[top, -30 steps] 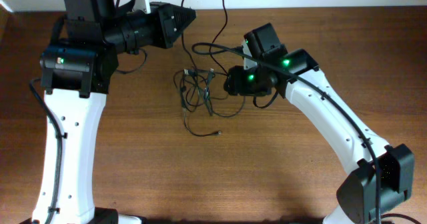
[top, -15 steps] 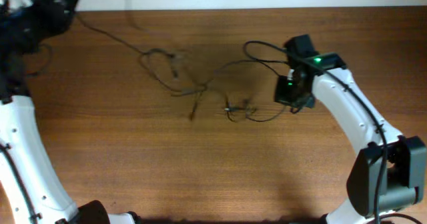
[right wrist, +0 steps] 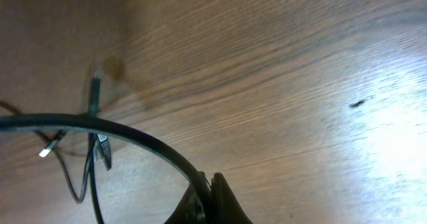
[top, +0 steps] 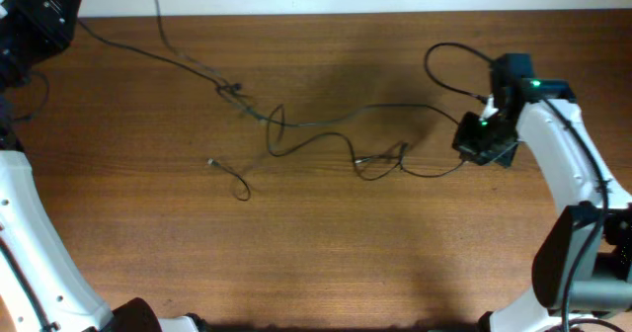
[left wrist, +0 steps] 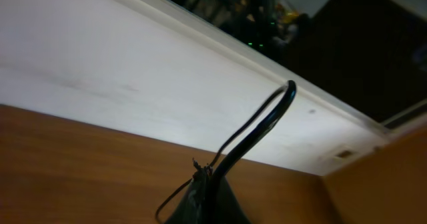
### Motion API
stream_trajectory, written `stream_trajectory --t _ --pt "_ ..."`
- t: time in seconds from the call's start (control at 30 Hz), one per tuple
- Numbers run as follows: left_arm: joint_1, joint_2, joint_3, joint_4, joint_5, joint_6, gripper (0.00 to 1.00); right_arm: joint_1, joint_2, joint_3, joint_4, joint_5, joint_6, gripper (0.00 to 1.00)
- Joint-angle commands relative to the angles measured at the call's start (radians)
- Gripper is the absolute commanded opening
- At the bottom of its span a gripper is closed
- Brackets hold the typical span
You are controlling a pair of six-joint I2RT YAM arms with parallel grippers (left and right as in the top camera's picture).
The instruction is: Untangle cables
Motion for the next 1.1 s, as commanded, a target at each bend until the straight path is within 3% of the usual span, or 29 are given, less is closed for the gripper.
stream_trajectory --t 0.0,0.03,0.13,0.23,0.37,0.47,0.7,0.77,0.9,1.07 --pt "-0.061 -0.037 0.007 0.006 0.123 -0.04 0.0 -0.03 -0.001 -0.005 -0.002 -0.175 -0.202 0.1" --pt "-0.1 -0.037 0.007 0.006 0.14 -0.044 0.0 -0.029 -0.014 0.007 -0.004 -0.271 -0.278 0.16" --pt "-0.186 -0.038 0.007 0.019 0.138 -0.062 0.0 0.0 -0.113 0.125 -0.045 -0.41 -0.407 0.47" --pt "-0.244 -0.038 0.007 0.052 0.138 -0.085 0.0 0.111 -0.218 0.255 -0.058 -0.407 -0.404 0.69" --pt "-0.296 -0.038 0.007 0.112 0.134 -0.157 0.0 0.341 -0.225 0.285 0.077 -0.4 -0.238 0.7" --pt "-0.297 -0.039 0.007 0.114 0.089 -0.367 0.0 0.483 -0.158 0.285 0.197 -0.331 -0.14 0.7" --pt "-0.297 -0.038 0.007 0.114 0.038 -0.529 0.0 0.652 -0.017 0.285 0.391 -0.288 0.102 0.68" --pt "-0.297 -0.038 0.007 0.113 -0.016 -0.505 0.0 0.664 -0.013 0.285 0.372 -0.205 0.149 0.68" --pt "-0.258 -0.039 0.007 0.109 -0.024 -0.12 0.0 0.606 -0.013 0.285 0.269 -0.17 0.154 0.66" --pt "-0.087 -0.038 0.007 0.005 -0.115 -0.045 0.0 0.517 -0.013 0.285 0.152 -0.146 0.137 0.66"
